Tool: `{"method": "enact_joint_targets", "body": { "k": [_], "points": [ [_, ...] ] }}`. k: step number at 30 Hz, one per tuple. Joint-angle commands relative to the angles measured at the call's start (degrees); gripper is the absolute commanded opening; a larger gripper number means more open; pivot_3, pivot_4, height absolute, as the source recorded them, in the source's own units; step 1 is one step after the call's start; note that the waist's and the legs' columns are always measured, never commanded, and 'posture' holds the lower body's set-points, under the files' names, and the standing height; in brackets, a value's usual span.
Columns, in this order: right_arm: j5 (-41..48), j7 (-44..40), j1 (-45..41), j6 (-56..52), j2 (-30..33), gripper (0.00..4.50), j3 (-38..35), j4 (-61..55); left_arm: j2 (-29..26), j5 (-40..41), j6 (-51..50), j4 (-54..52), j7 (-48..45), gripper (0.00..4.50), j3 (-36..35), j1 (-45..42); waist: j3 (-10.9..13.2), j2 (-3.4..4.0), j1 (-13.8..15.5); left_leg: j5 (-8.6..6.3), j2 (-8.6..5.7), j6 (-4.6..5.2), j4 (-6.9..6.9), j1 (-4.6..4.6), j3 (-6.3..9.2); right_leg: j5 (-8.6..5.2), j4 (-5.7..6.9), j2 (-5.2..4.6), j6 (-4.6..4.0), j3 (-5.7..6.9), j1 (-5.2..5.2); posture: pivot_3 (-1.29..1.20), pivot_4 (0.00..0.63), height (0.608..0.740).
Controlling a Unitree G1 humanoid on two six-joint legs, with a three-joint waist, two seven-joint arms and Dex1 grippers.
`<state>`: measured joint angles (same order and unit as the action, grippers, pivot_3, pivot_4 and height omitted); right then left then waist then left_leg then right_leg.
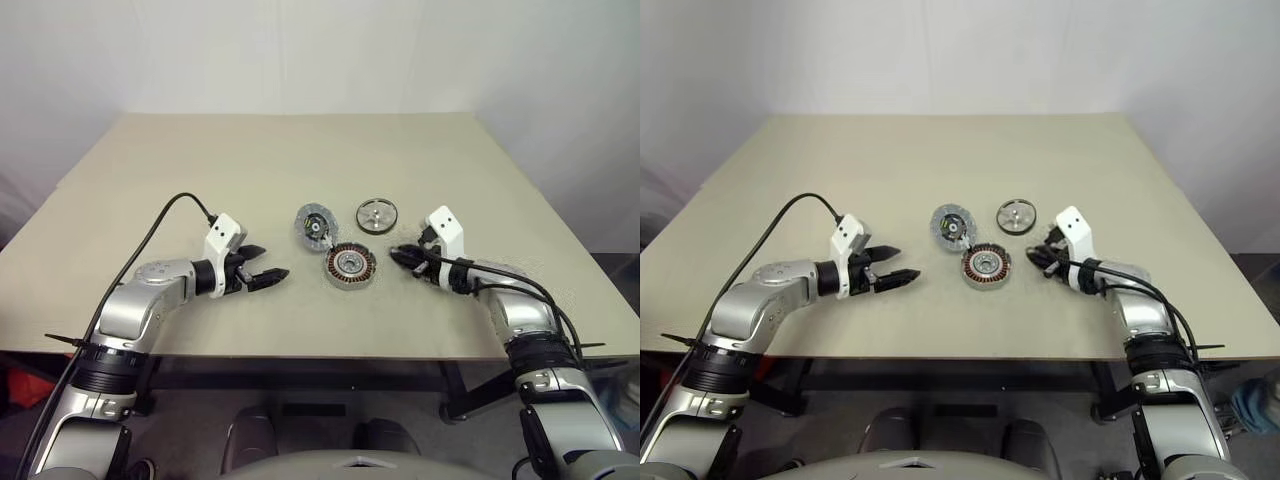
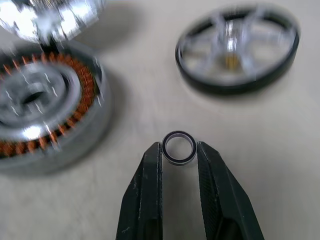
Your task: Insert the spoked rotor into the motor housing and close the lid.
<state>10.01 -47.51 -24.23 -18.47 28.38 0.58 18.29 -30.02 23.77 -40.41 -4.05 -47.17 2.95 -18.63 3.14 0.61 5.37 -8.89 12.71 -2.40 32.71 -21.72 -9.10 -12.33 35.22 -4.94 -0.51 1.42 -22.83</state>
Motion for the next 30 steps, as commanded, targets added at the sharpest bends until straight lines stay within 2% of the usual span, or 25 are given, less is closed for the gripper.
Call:
{"method": "enact_joint_targets", "body": {
  "k": [1,7,15,30],
  "points": [
    [4.0,-0.9,-2.7,-3.8,-0.1,0.69,-1.5,-8.5,0.0,0.2,0.7,-1.2,0.1,4.5,-0.3,-1.1,0.0,0.0,0.0,0.0,0.0,0.0,-0.03,0.0,0.0,0.08,0.0,0.0,-0.14,0.0,-0.01,0.0,0.0,0.74],
    [6.0,-2.5,-2.1,-8.9,-0.9,0.69,2.4,-17.1,0.1,-0.2,1.1,-0.6,0.0,4.5,-0.1,-1.7,0.0,0.0,0.1,0.0,0.0,-0.01,-0.3,-0.04,-0.07,0.14,-0.31,0.01,-0.25,0.02,-0.05,0.0,0.0,0.74],
    [5.0,-2.4,0.8,-11.2,-1.9,0.69,7.5,-20.6,0.2,-0.5,1.2,-0.4,0.2,4.5,-0.2,-1.8,0.0,0.0,0.1,0.03,-0.01,-0.06,-0.35,-0.04,-0.1,0.14,-0.36,0.0,-0.24,0.01,-0.04,0.0,0.0,0.74],
    [2.3,-1.5,2.0,-8.4,-2.5,0.69,9.0,-14.4,0.0,-1.2,1.6,-0.7,0.3,4.5,-0.4,-1.8,0.0,0.0,0.1,0.12,0.0,-0.2,-0.36,-0.03,-0.1,0.15,-0.33,0.01,-0.24,0.02,-0.03,0.0,0.0,0.74]
  ]
}}
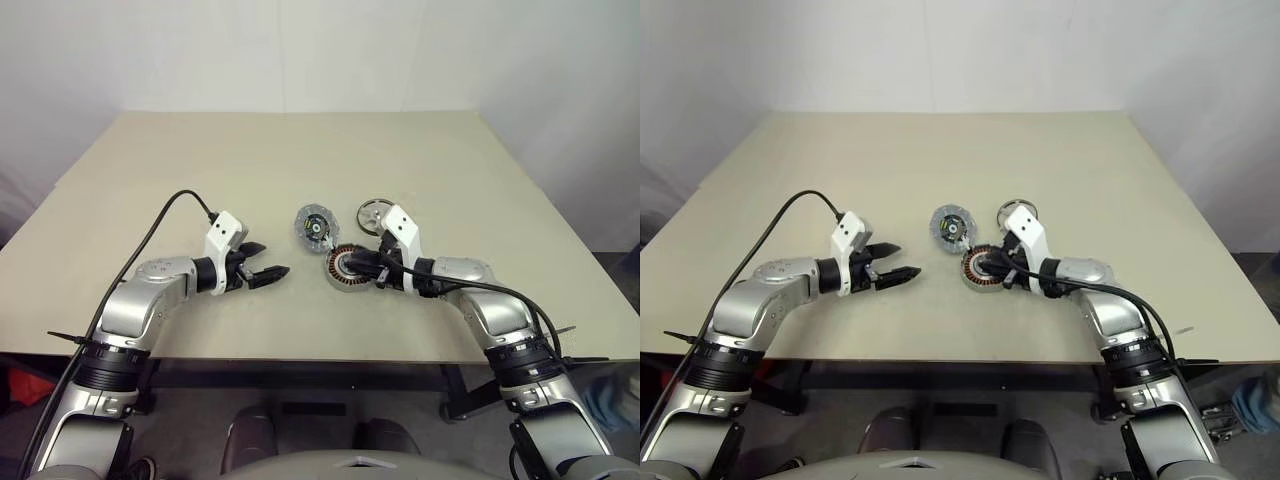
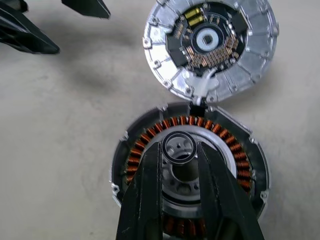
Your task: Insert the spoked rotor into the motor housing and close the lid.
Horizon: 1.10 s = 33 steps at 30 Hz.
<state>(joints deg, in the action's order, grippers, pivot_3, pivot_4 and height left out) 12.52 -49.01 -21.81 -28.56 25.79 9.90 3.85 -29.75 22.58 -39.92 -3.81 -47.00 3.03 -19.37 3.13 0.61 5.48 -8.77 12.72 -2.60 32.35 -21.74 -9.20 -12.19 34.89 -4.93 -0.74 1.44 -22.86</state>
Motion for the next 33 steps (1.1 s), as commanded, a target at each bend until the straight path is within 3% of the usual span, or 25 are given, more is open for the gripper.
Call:
{"method": "enact_joint_targets", "body": {
  "k": [1,14,21,32,33],
  "points": [
    [-0.2,-0.1,-0.4,1.8,0.1,0.69,-0.4,0.2,-0.3,0.0,1.1,-1.0,0.2,4.5,-0.5,-1.1,0.0,0.0,0.0,0.0,0.0,0.0,0.0,0.0,0.0,0.0,0.0,0.0,0.0,0.0,0.0,0.0,0.0,0.74],
    [-1.1,-0.5,0.8,2.7,0.9,0.69,-0.2,1.0,-0.4,-0.4,1.4,-0.7,0.3,4.5,-0.7,-1.1,0.0,-0.01,0.0,0.01,0.0,-0.01,0.02,0.06,0.0,0.0,0.02,0.0,0.0,0.0,0.09,0.0,0.0,0.74],
    [-2.2,0.4,0.5,4.9,0.8,3.03,-0.9,1.5,-0.3,-0.4,1.3,-0.7,0.4,4.5,-0.7,-1.0,0.0,-0.01,0.0,0.02,0.0,-0.02,0.04,0.09,0.01,0.0,0.04,-0.01,0.0,0.0,0.14,0.0,0.0,0.74],
    [1.6,-1.5,-0.6,4.3,0.8,3.03,-3.5,-1.2,-0.3,-0.4,1.2,-0.7,0.6,4.5,-0.6,-1.0,0.0,-0.01,0.0,0.02,0.0,-0.02,0.06,0.09,0.02,0.02,0.06,-0.01,-0.02,0.01,0.17,0.0,0.0,0.74],
    [1.8,-1.5,-0.7,4.2,0.7,2.84,-3.7,-1.2,-0.3,-0.4,1.2,-0.6,0.6,4.5,-0.6,-1.0,0.0,-0.01,0.0,0.02,0.0,-0.02,0.06,0.09,0.02,0.02,0.07,-0.01,-0.02,0.01,0.17,0.0,0.0,0.74]
  ]
}}
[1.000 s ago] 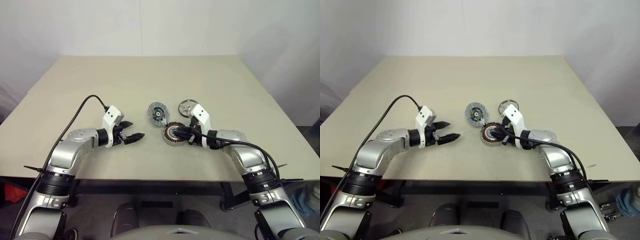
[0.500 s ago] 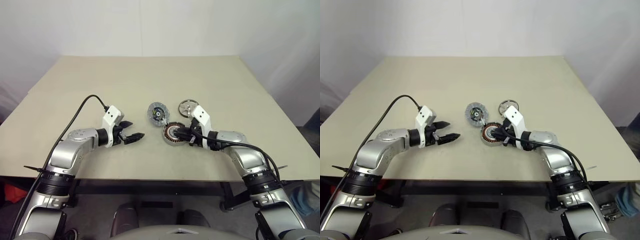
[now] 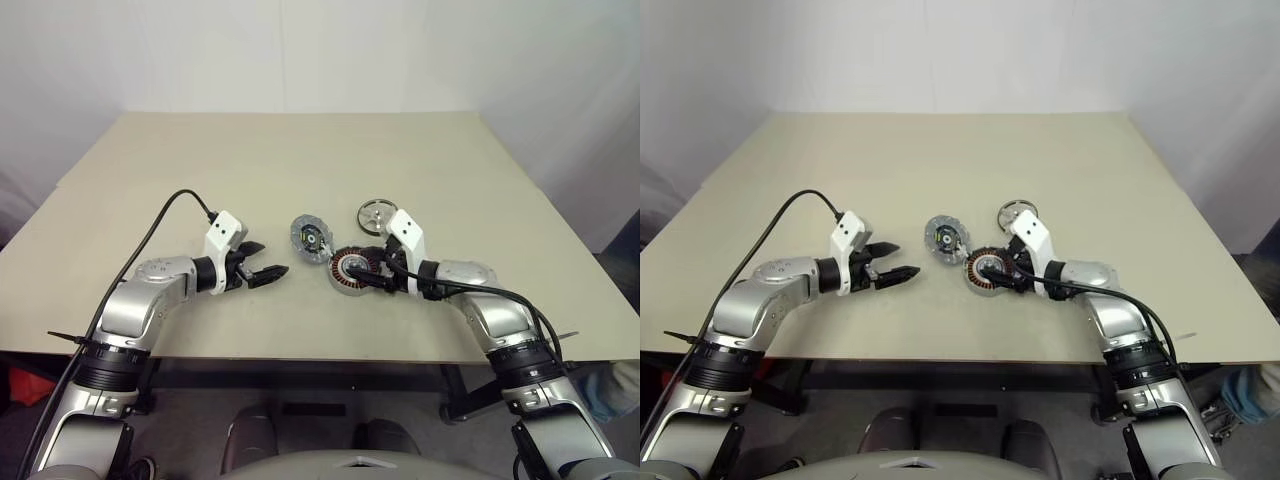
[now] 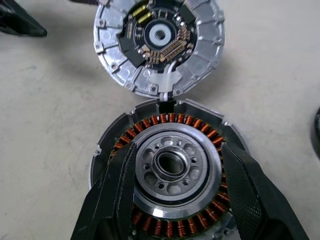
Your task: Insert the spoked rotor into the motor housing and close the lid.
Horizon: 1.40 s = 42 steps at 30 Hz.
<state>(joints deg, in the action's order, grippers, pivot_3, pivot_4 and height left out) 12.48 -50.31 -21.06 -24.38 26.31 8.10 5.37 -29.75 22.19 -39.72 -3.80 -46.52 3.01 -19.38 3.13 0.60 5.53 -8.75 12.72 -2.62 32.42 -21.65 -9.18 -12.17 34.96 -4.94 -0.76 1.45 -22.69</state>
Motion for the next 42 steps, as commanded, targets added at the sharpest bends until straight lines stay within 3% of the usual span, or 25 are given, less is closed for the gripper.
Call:
{"method": "enact_joint_targets", "body": {
  "k": [1,3,9,19,27,42],
  "points": [
    [2.1,-0.3,-1.5,-0.1,0.1,2.63,-2.1,-2.9,-0.2,0.0,1.0,-0.6,0.2,4.5,-0.6,-1.0,0.0,0.0,0.0,0.0,0.0,0.0,0.0,0.0,0.0,0.0,0.0,0.0,0.0,0.0,0.0,0.0,0.0,0.74],
    [2.4,-0.4,-1.6,-0.3,0.2,2.12,-2.3,-3.1,-0.3,0.0,1.0,-0.6,0.1,4.5,-0.6,-1.0,0.0,0.0,0.0,0.0,0.0,0.0,0.0,0.01,0.0,0.0,0.01,0.0,0.0,0.0,0.0,0.0,0.0,0.74],
    [1.7,-0.2,-1.4,-0.2,0.6,0.02,-1.4,-3.8,-0.3,0.1,1.0,-0.5,0.0,4.5,-0.7,-1.0,0.0,0.0,0.0,0.0,0.0,0.0,0.0,0.01,0.0,0.0,0.01,0.0,0.0,0.0,0.0,0.0,0.0,0.74],
    [1.7,-0.7,-0.7,-1.1,0.6,0.02,-0.4,-6.4,-0.4,0.1,0.7,-0.5,0.2,4.5,-0.7,-1.0,0.0,0.0,0.0,0.0,0.0,-0.01,0.0,0.01,0.0,0.0,0.03,0.0,0.0,0.0,0.0,0.0,0.0,0.74],
    [-2.3,3.0,0.7,-2.9,-0.9,0.02,2.8,-1.2,-0.6,-0.1,0.8,-0.3,0.3,4.5,-0.7,-1.2,0.0,0.01,0.0,0.01,0.0,-0.01,0.01,0.02,0.0,0.0,0.03,0.0,0.0,0.0,0.0,0.0,0.0,0.74],
    [-0.6,2.9,-2.2,-2.0,0.0,0.02,-0.7,-4.3,-0.2,-0.3,1.1,0.4,0.4,4.5,-0.2,-1.8,0.0,-0.01,0.0,0.02,0.0,-0.04,0.01,0.42,0.0,-0.19,0.03,0.0,0.32,-0.01,0.35,0.0,0.0,0.74]
  ]
}}
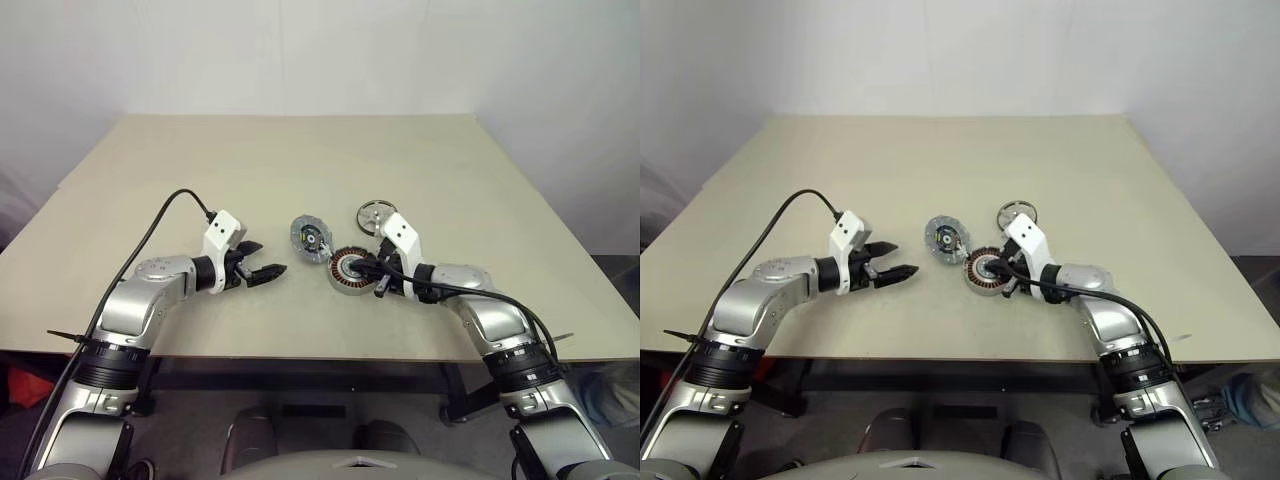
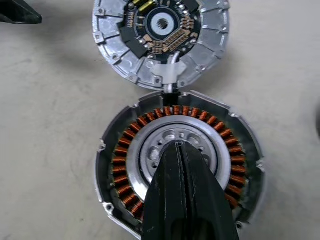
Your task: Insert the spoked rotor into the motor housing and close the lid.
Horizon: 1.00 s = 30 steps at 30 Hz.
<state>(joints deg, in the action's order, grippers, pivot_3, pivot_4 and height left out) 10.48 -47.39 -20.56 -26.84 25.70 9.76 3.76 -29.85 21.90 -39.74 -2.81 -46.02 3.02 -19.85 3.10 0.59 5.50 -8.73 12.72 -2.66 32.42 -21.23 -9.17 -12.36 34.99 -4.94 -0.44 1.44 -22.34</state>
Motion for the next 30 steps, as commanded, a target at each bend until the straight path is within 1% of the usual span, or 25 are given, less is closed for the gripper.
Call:
{"method": "enact_joint_targets", "body": {
  "k": [1,3,6,10,11,12,15,17,19,23,27,30],
  "points": [
    [1.7,0.1,-3.2,0.5,0.6,0.02,-2.9,-2.8,0.0,0.0,1.1,-0.6,-0.1,4.5,-0.2,-1.4,0.0,0.01,0.0,0.0,0.0,0.0,0.0,0.0,0.0,0.04,0.0,0.0,-0.07,0.0,-0.01,0.0,0.0,0.74],
    [2.2,0.6,-4.3,0.2,0.6,0.02,-3.9,-2.6,0.1,-0.1,1.2,-0.5,-0.1,4.5,-0.2,-1.5,0.0,0.0,0.0,0.0,0.0,0.0,-0.02,0.0,0.0,0.14,0.0,0.0,-0.24,0.0,-0.02,0.0,0.0,0.74],
    [2.7,3.1,-7.2,-0.3,0.0,0.02,-6.8,0.9,0.2,-0.2,1.3,-0.3,-0.1,4.5,-0.2,-1.6,0.0,0.01,0.0,0.0,-0.01,0.0,-0.04,-0.03,0.0,0.17,0.0,0.0,-0.29,0.0,-0.05,0.0,0.0,0.74],
    [5.3,6.8,-13.5,-1.4,-0.8,0.02,-13.4,10.0,0.4,-0.4,1.2,-0.3,0.0,4.5,-0.2,-1.6,0.0,0.01,-0.1,0.0,-0.01,0.0,-0.03,-0.03,-0.01,0.18,0.0,0.0,-0.3,0.0,-0.06,0.0,0.0,0.74],
    [5.8,8.0,-15.0,-1.6,-1.0,0.4,-14.9,12.3,0.4,-0.4,1.2,-0.4,0.0,4.5,-0.2,-1.6,0.0,0.01,0.0,0.0,-0.01,0.0,-0.03,-0.02,-0.01,0.18,0.01,0.0,-0.3,0.0,-0.05,0.0,0.0,0.74],
    [5.8,9.6,-16.6,-1.4,-1.1,0.63,-16.1,14.7,0.4,-0.5,1.2,-0.4,0.0,4.5,-0.2,-1.6,0.0,0.01,0.0,0.0,-0.02,0.0,-0.02,-0.03,-0.01,0.18,0.01,-0.01,-0.3,0.0,-0.05,0.0,0.0,0.74],
    [6.1,13.0,-20.0,-1.5,-1.5,1.6,-19.1,20.9,0.4,-0.6,1.2,-0.5,0.1,4.5,-0.2,-1.5,0.0,0.01,0.0,0.0,-0.01,0.0,-0.02,-0.05,-0.01,0.19,0.01,0.0,-0.32,0.01,-0.05,0.0,0.0,0.74],
    [6.9,15.3,-21.9,-2.4,-1.8,1.6,-21.3,25.6,0.3,-0.6,1.1,-0.6,0.1,4.5,-0.3,-1.4,0.0,0.01,-0.1,0.0,-0.01,-0.01,-0.04,-0.06,-0.02,0.21,0.01,0.0,-0.36,0.01,-0.08,0.0,0.0,0.74],
    [8.8,15.8,-22.7,-6.0,-2.5,1.6,-23.0,28.3,0.1,-0.7,1.1,-0.8,0.2,4.5,-0.4,-1.2,0.0,0.01,0.0,0.01,-0.01,-0.01,-0.05,-0.12,-0.02,0.21,0.0,0.0,-0.37,0.02,-0.13,0.0,0.0,0.74],
    [11.9,16.5,-22.4,-12.8,-3.9,1.6,-25.4,29.4,-0.3,-0.7,1.0,-1.0,0.3,4.5,-0.5,-1.0,0.0,0.03,-0.1,0.01,-0.01,-0.01,-0.05,-0.17,-0.02,0.21,0.0,0.0,-0.38,0.03,-0.18,0.0,0.0,0.74],
    [14.9,18.1,-22.4,-17.1,-4.7,1.6,-28.0,29.1,-0.5,-0.6,0.8,-1.5,0.3,4.5,-0.6,-0.6,0.0,0.04,0.0,0.01,-0.02,-0.02,-0.04,-0.22,-0.03,0.22,0.03,-0.01,-0.39,0.02,-0.25,0.0,0.0,0.74],
    [15.5,19.1,-22.0,-18.8,-5.1,1.6,-28.5,28.5,-0.7,-0.5,0.8,-1.8,0.3,4.5,-0.5,-0.4,0.0,0.04,0.1,0.02,-0.01,-0.03,-0.04,-0.22,-0.03,0.22,0.04,-0.01,-0.38,0.03,-0.24,0.0,0.0,0.74]
  ]
}}
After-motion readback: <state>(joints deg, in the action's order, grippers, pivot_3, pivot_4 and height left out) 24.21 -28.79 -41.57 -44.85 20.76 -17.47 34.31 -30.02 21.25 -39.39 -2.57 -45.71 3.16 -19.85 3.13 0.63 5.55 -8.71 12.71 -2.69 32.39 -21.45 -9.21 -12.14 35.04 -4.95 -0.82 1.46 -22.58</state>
